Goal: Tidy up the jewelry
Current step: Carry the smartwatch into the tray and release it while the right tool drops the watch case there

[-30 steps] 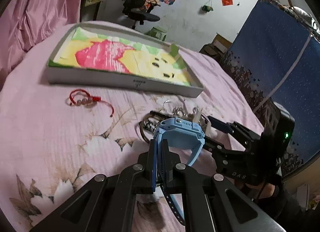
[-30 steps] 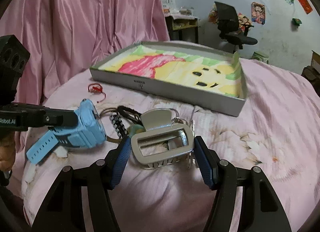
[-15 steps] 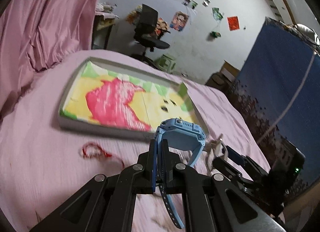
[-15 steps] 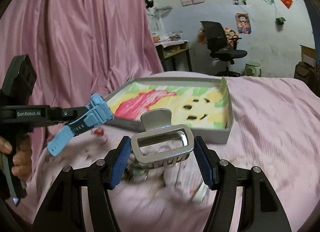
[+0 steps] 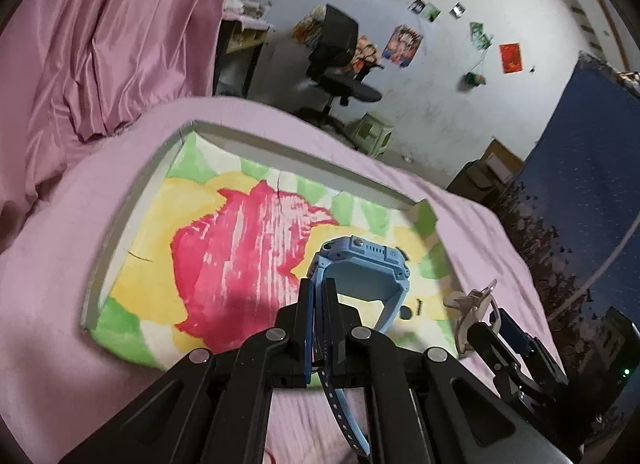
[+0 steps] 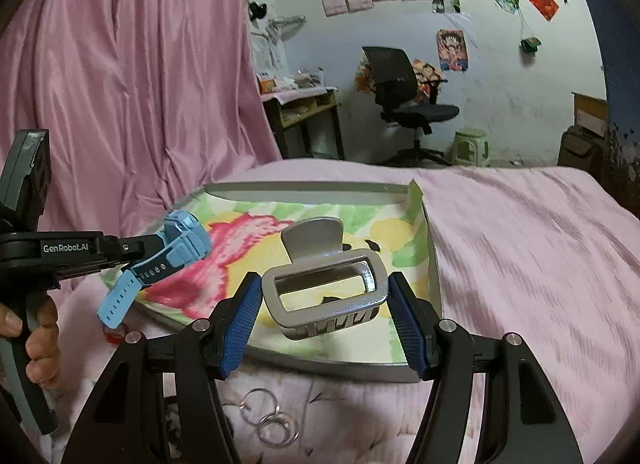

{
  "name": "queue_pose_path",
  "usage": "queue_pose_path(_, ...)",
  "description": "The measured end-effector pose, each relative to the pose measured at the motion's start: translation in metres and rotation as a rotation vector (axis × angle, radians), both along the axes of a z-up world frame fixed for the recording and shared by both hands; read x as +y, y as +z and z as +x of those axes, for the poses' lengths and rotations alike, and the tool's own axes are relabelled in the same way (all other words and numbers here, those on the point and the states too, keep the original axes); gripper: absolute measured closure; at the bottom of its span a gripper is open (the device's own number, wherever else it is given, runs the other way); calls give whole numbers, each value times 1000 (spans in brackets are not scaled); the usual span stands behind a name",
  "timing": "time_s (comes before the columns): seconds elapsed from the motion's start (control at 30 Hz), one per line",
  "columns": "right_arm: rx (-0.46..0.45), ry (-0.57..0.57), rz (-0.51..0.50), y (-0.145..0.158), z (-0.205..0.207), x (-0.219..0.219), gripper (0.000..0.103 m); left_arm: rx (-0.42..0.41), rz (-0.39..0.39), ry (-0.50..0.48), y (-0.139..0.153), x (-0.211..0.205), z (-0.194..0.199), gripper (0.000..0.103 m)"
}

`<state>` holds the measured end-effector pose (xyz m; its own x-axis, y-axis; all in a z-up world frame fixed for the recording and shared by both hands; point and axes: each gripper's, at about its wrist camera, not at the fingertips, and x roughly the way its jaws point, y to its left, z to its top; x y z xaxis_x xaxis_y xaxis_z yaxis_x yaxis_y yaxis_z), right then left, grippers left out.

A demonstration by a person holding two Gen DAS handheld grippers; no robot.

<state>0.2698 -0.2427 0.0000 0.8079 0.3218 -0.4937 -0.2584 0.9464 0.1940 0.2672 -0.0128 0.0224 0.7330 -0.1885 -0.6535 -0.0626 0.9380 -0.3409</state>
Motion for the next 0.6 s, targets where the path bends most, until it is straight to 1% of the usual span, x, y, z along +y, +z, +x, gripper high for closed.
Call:
queue_pose_path(0.2,89,-11,-21,-14,21,3,44,74,34,6,-19,-8,20,99)
queue_pose_path(0.37,166,3,-22,-28,30,5,44,107,37,-19,-24,-11,24,97)
queue_pose_path(0.43,180,7,-22,-32,31,6,44,117,46,-20,-25,-10,26,96)
queue_pose_path(0.6,177,3,-19,-35,30,8,44,105,12,-16,-25,-5,22,95)
